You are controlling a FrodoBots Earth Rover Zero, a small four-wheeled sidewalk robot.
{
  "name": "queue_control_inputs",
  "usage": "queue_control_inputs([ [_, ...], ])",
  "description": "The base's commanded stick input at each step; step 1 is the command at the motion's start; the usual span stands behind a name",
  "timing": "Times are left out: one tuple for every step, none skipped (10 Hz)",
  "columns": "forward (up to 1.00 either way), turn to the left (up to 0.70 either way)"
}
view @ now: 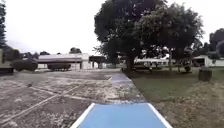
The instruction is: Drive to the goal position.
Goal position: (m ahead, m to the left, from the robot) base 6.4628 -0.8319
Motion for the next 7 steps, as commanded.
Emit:
queue_control_inputs([
  [0.5, 0.0],
  [0.5, 0.0],
  [0.5, 0.0],
  [0.5, 0.0],
  [0.5, -0.08],
  [0.5, -0.5],
  [0.5, -0.5],
])
